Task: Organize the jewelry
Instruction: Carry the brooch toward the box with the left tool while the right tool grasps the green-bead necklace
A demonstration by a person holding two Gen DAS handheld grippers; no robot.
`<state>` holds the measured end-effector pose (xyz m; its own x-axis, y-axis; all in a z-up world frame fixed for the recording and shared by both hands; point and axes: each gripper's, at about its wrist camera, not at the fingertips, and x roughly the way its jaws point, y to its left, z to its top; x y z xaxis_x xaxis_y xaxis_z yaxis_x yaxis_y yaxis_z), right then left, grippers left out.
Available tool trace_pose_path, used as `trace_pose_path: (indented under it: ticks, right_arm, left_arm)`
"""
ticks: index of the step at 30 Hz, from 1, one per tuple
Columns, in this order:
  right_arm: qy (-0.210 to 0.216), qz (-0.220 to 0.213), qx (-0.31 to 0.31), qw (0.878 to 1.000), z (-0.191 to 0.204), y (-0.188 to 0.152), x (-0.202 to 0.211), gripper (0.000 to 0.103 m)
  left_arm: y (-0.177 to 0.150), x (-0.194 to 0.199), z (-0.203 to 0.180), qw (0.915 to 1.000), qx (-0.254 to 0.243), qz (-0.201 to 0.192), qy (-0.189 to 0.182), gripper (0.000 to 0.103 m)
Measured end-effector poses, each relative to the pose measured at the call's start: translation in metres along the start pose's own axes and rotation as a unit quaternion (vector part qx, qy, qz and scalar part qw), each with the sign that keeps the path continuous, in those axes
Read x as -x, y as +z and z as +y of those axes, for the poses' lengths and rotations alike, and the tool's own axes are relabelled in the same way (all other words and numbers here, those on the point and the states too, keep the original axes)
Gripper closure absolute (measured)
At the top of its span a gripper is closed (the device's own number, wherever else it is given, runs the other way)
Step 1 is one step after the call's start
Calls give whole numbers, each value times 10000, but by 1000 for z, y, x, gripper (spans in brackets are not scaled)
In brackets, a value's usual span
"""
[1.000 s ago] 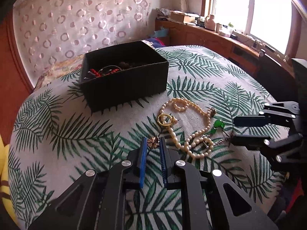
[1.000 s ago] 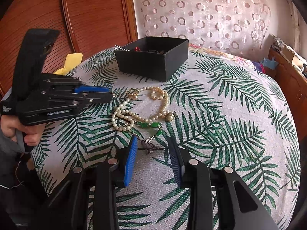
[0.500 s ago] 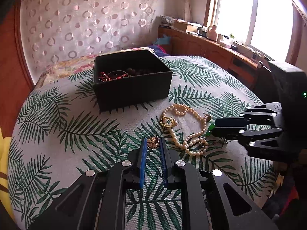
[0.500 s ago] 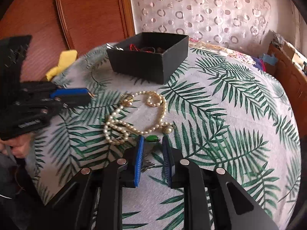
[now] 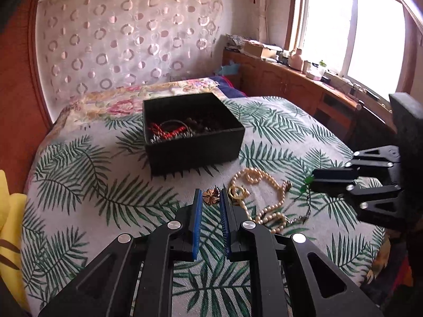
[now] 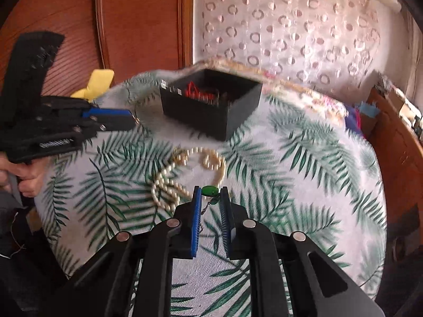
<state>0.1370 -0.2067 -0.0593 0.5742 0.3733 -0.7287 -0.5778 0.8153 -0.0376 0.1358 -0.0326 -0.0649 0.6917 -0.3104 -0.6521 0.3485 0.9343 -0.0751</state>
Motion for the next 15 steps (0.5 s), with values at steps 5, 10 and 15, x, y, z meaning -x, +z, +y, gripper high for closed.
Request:
trace_pose_path:
  ticks: [5,10,15]
  right_arm:
    - [-52,-298,211,9993,-1,25,20,87]
    - [-150,-508,397,9978,-3,50,30,87]
    - [-192,-626,532,9964,-8,78,27,87]
  left_arm:
    - [10,1,2,9999,-21,-93,41,91]
    - [21,-1,4,9998,-46,-160,62,91]
    - [34,-3,8,9996,-70,-219,132,91]
